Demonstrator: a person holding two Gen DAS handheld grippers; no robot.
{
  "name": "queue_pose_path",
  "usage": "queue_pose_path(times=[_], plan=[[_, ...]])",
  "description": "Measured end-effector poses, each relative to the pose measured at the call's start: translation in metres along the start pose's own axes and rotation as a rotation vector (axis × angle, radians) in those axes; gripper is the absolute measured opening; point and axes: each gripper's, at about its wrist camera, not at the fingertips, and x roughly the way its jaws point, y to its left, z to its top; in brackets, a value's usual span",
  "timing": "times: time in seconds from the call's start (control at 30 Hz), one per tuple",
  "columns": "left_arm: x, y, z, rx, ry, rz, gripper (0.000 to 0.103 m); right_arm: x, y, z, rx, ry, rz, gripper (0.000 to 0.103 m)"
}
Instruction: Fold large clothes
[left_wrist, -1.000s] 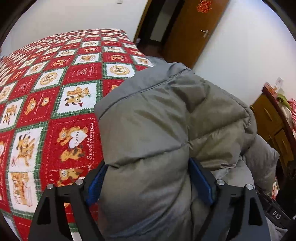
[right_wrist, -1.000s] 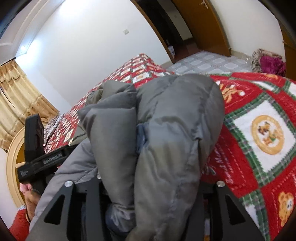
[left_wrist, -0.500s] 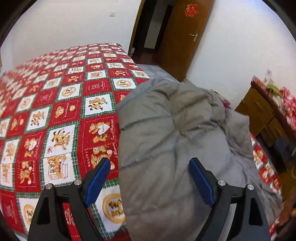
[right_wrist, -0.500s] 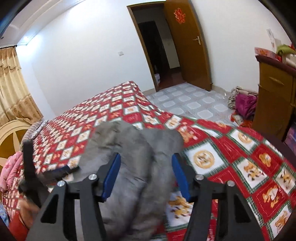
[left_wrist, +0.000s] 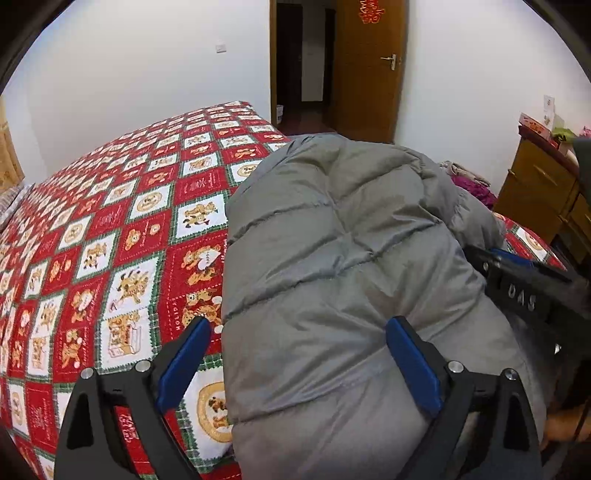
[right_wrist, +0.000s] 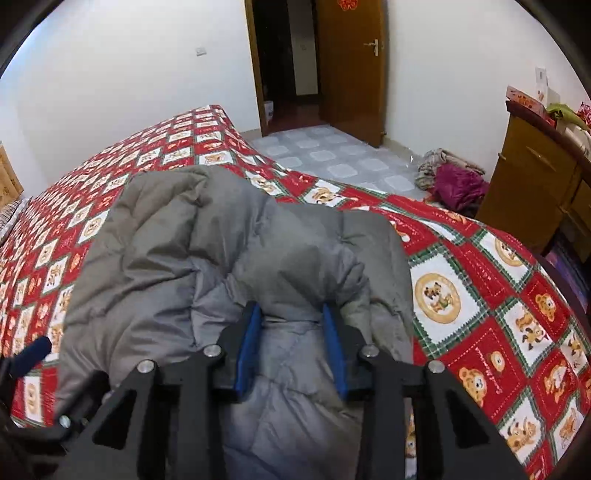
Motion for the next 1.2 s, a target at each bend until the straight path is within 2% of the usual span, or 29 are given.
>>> queue_pose_path(times=[0.13, 0.27, 0.47, 0.57, 0.7, 0.8, 0.87, 0.93, 0.97, 1.07, 1.2], plan=[[0.011, -0.001, 0.002, -0.027, 0.002, 0.014, 0.098, 0.011, 0.008, -0.011, -0.066, -0.028, -0.057, 0.038], [0.022, -0.006, 0.001, -0.035, 0.008, 0.032, 0.099, 0.022, 0.004, -0.016, -0.028, -0.042, -0.072, 0.038], [0.019, -0.007, -0.006, -0.034, 0.02, 0.053, 0.099, 0.018, 0.013, -0.016, -0.06, -0.057, -0.104, 0.039], [0.001, -0.007, -0.013, -0.005, 0.016, 0.07, 0.099, 0.013, 0.021, -0.017, -0.095, -0.059, -0.143, 0.047], [-0.022, -0.003, -0.026, 0.022, 0.002, 0.095, 0.099, -0.025, 0.025, -0.031, -0.096, -0.102, -0.185, 0.075], [-0.039, 0.002, -0.037, 0.014, 0.008, 0.089, 0.099, -0.065, 0.029, -0.053, -0.065, -0.15, -0.147, 0.077], [-0.054, 0.002, -0.045, 0.027, -0.016, 0.099, 0.099, -0.086, 0.036, -0.068, -0.068, -0.154, -0.141, 0.08], [-0.069, 0.001, -0.054, 0.038, -0.039, 0.132, 0.099, -0.101, 0.042, -0.081, -0.064, -0.149, -0.144, 0.089], [-0.078, 0.001, -0.061, 0.042, -0.045, 0.147, 0.099, -0.109, 0.043, -0.092, -0.054, -0.15, -0.136, 0.09], [-0.094, 0.001, -0.078, 0.048, -0.044, 0.145, 0.099, -0.121, 0.048, -0.111, -0.038, -0.141, -0.113, 0.091], [-0.104, 0.003, -0.1, 0.032, -0.001, 0.121, 0.099, -0.135, 0.053, -0.131, -0.026, -0.121, -0.085, 0.091]])
